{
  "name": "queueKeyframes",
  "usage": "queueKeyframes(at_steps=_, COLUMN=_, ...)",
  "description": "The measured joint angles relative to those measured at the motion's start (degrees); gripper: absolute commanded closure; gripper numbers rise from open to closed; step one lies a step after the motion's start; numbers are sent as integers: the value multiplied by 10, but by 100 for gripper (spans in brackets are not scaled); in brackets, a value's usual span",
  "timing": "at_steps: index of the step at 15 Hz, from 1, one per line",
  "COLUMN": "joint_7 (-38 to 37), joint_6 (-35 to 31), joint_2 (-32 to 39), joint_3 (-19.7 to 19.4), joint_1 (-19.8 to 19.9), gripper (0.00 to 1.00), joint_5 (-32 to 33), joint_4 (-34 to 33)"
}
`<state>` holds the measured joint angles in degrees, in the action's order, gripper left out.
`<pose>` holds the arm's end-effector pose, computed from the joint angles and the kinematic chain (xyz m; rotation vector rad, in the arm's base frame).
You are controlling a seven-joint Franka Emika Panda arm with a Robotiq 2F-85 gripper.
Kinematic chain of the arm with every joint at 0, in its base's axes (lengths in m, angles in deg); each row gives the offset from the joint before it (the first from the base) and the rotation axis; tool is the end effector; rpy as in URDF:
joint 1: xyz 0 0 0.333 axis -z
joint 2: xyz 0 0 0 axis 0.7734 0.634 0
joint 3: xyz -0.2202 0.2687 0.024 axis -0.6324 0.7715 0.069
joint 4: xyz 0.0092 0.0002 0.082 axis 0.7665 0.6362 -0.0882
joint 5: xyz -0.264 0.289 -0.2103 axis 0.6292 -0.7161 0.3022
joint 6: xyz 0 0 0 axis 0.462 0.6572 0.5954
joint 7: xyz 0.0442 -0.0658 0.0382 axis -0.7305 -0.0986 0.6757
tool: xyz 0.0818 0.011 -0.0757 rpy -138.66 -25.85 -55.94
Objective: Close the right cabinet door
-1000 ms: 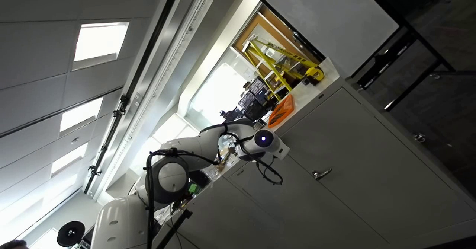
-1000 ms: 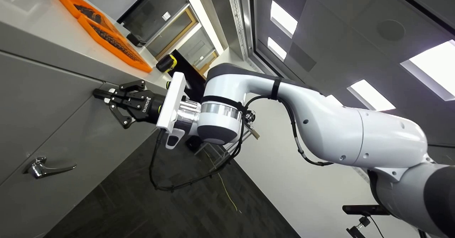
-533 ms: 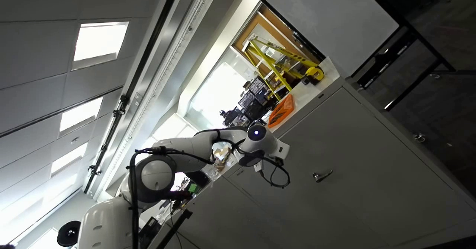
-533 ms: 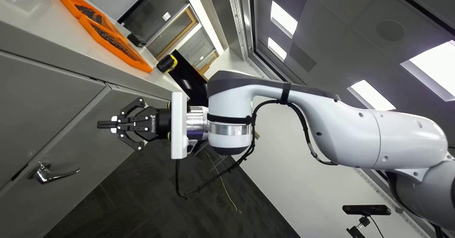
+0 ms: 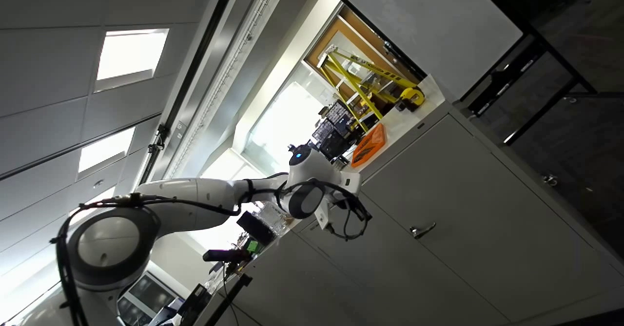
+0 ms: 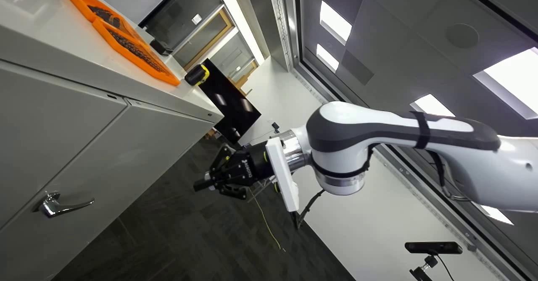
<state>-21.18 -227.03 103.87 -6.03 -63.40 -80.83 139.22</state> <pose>0.6459 0.1262 0.2935 -2.5534 0.8936 -0.1190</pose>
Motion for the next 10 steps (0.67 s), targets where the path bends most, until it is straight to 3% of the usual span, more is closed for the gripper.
queueKeyframes(at_steps=3, joint_7=-16, joint_6=21, joint_2=-64, joint_3=1, joint_1=14, gripper=98, joint_5=72, joint_4=49)
queueKeyframes(at_steps=5, joint_7=-16, joint_6=38, joint_2=-93, joint_3=5, joint_1=24, gripper=73, joint_5=97, joint_4=68)
queueKeyframes(at_steps=6, joint_7=-16, joint_6=50, joint_2=-104, joint_3=7, joint_1=28, gripper=96, joint_5=101, joint_4=74)
queueKeyframes(at_steps=9, joint_7=-16, joint_6=52, joint_2=-106, joint_3=14, joint_1=36, gripper=74, joint_5=101, joint_4=76)
queueKeyframes(at_steps=10, joint_7=-16, joint_6=52, joint_2=-104, joint_3=15, joint_1=36, gripper=73, joint_5=101, joint_4=76)
